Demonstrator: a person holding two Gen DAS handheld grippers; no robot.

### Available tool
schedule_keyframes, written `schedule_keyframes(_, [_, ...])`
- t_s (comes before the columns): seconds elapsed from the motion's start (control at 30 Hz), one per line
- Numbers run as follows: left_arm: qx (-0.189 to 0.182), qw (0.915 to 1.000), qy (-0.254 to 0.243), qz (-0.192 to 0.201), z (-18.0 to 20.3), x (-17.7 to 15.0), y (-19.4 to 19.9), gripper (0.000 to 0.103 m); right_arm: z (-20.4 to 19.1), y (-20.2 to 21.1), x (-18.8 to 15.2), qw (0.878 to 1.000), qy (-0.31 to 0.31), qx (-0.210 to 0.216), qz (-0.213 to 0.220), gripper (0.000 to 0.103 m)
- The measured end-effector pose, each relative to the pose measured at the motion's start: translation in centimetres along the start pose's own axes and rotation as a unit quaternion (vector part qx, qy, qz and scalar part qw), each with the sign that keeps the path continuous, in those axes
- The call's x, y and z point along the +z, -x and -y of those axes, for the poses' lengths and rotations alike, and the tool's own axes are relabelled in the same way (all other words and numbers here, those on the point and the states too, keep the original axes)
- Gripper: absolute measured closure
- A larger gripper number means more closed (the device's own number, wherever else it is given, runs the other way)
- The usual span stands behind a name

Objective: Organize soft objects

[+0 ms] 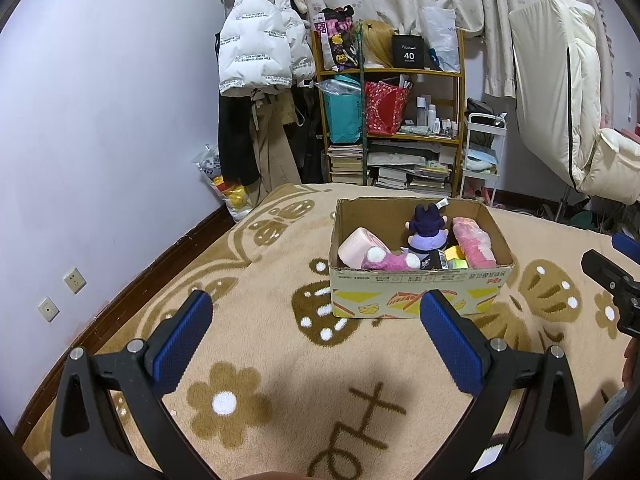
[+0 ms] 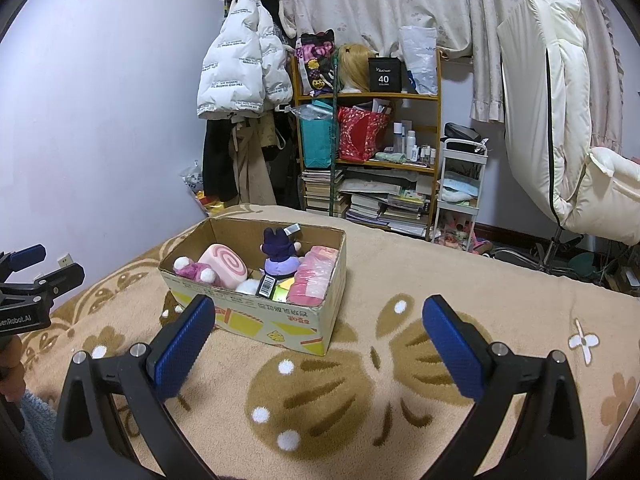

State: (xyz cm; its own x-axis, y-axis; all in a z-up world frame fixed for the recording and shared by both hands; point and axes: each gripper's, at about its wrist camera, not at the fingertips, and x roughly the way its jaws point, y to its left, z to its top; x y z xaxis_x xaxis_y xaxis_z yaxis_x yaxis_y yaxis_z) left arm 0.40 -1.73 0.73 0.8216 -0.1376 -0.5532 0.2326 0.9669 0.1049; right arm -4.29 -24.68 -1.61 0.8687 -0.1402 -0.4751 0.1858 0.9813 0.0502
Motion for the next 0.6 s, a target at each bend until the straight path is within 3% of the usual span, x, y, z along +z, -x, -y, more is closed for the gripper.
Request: schedule_keyframes(0.6, [-0.001, 1.0000, 0.000, -0.001, 0.03, 0.01, -0.07, 0.001, 0.07, -0.08, -0.07, 1.000, 0.000, 0.000, -0.002, 0.000])
